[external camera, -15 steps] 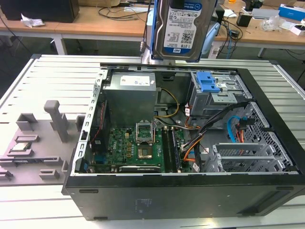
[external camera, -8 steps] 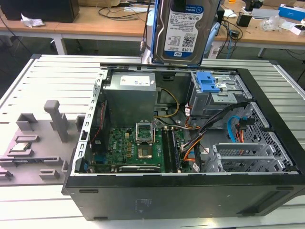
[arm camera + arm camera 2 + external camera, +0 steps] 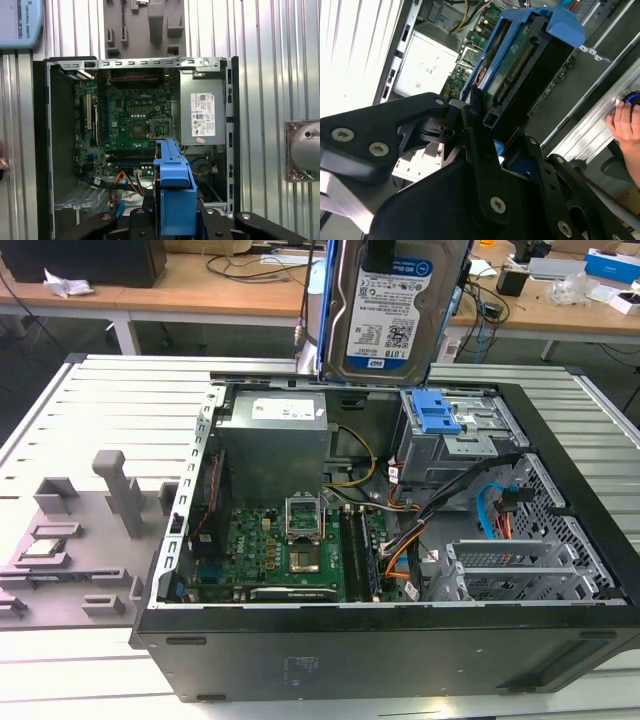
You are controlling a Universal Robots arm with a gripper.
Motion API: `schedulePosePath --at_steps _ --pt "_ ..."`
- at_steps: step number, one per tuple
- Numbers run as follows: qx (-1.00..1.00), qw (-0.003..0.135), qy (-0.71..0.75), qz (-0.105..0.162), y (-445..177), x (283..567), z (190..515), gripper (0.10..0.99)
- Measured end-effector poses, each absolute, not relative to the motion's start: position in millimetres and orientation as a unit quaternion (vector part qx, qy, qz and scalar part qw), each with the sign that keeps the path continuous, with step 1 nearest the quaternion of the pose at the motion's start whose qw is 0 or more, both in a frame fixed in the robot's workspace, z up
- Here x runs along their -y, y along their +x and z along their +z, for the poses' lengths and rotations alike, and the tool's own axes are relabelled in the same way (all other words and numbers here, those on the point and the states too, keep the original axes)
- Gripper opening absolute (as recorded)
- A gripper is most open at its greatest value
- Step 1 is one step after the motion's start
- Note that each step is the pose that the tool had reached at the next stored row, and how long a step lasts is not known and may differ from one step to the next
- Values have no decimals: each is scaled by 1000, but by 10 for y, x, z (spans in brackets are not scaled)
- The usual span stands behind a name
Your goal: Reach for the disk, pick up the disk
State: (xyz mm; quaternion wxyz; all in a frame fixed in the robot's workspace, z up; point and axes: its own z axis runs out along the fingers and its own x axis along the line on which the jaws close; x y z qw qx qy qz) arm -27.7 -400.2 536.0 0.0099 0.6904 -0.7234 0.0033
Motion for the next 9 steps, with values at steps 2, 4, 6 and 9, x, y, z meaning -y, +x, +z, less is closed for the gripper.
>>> schedulePosePath --at_steps 2,4,6,9 --pt "723 10 690 4 -277 4046 5359 365" --pt "723 11 690 4 -277 4091 5357 365" --pt "723 11 690 5 -277 4141 5355 365" --pt "724 12 690 5 -277 4201 5352 365"
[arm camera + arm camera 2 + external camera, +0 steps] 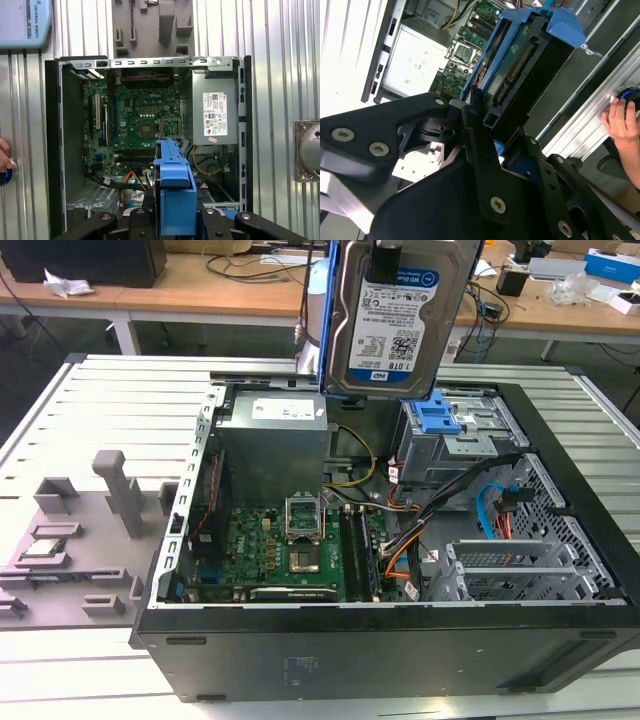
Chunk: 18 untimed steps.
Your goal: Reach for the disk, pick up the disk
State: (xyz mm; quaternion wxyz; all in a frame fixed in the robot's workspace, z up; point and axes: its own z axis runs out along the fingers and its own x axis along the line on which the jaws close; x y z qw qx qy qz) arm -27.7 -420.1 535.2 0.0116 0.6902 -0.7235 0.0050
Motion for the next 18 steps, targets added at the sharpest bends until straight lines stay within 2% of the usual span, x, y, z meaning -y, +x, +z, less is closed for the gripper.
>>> schedulePosePath --at_steps 18 --pt "724 14 690 8 -277 4483 5333 365"
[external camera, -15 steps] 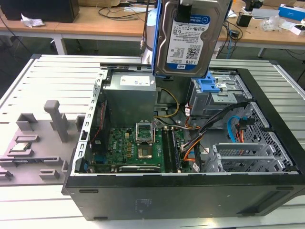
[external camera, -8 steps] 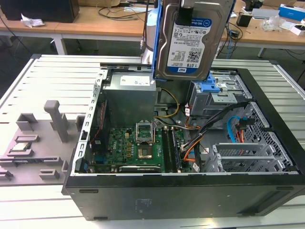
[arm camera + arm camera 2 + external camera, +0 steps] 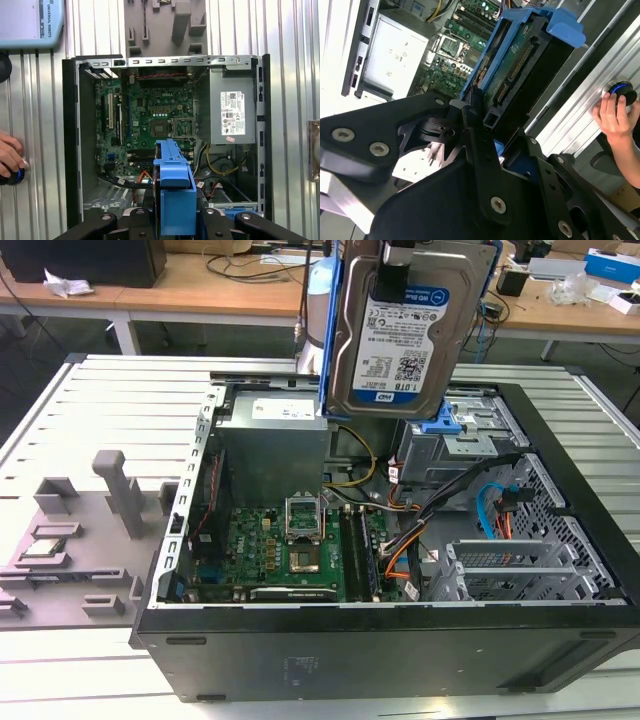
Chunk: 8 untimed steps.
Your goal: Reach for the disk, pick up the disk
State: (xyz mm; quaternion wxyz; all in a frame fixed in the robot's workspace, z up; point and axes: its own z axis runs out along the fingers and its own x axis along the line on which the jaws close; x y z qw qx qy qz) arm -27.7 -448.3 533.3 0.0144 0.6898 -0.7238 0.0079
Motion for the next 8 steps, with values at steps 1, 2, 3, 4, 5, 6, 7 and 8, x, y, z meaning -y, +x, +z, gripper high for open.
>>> schedulePosePath --at_steps 1,2,3,4,5,6,7,8 --pt "724 15 690 8 -277 4500 5332 365" --pt "724 15 690 8 -277 4512 5331 365" --pt "724 15 690 8 -277 4530 5330 365" --pt "724 15 690 9 -277 4550 5328 365" --pt "724 15 690 9 -277 4569 5327 365" --pt "724 15 690 9 -277 4583 5326 365" --pt "724 15 690 9 -277 4593 5325 365" --pt "724 16 690 9 -277 4611 5324 365"
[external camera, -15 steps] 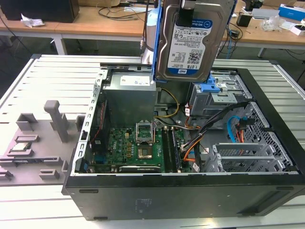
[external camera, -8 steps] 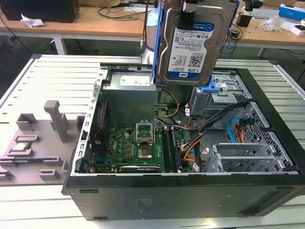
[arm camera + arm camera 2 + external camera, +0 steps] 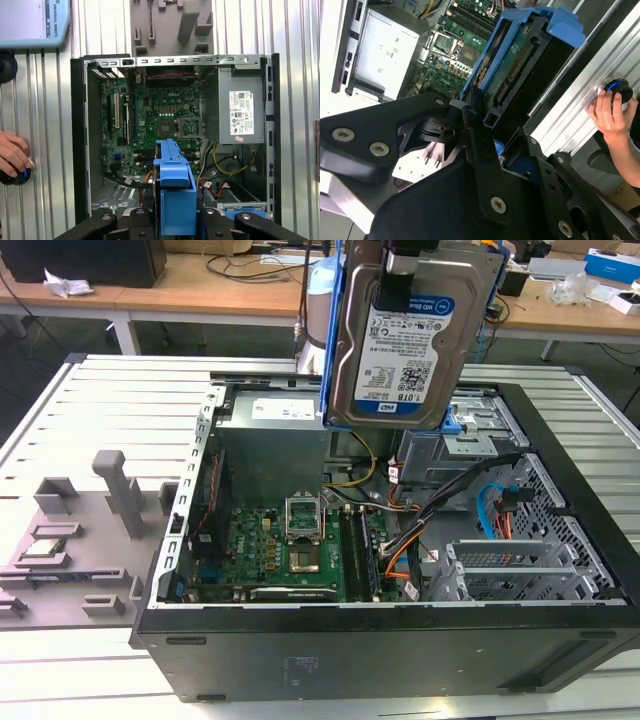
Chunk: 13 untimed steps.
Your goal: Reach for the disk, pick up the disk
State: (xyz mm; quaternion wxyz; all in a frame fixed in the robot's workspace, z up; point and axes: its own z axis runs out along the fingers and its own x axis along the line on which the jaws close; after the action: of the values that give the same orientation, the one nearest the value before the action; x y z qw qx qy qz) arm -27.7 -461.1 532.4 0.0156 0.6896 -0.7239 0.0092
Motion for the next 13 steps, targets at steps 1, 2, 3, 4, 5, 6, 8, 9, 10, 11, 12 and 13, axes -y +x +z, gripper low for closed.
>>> schedulePosePath --at_steps 1,2,3,4,5,6,8,9,10,11,12,13 --pt "724 16 690 9 -277 4638 5321 365" --pt "724 16 690 10 -277 4654 5320 365" --pt "724 16 690 10 -277 4672 5318 365" --pt "724 16 690 10 -277 4681 5317 365" --pt "724 16 690 10 -277 4690 5317 365" --pt "724 17 689 10 -277 4704 5315 365" --pt "724 17 689 11 -277 4738 5312 365" --pt "724 17 689 11 -277 4751 5311 365" --pt "724 17 689 11 -277 4761 5311 365" --pt "724 17 689 11 -277 4776 5309 365" --pt "724 18 689 11 -277 4790 5308 365" --pt "724 18 689 11 -277 4799 5308 365"
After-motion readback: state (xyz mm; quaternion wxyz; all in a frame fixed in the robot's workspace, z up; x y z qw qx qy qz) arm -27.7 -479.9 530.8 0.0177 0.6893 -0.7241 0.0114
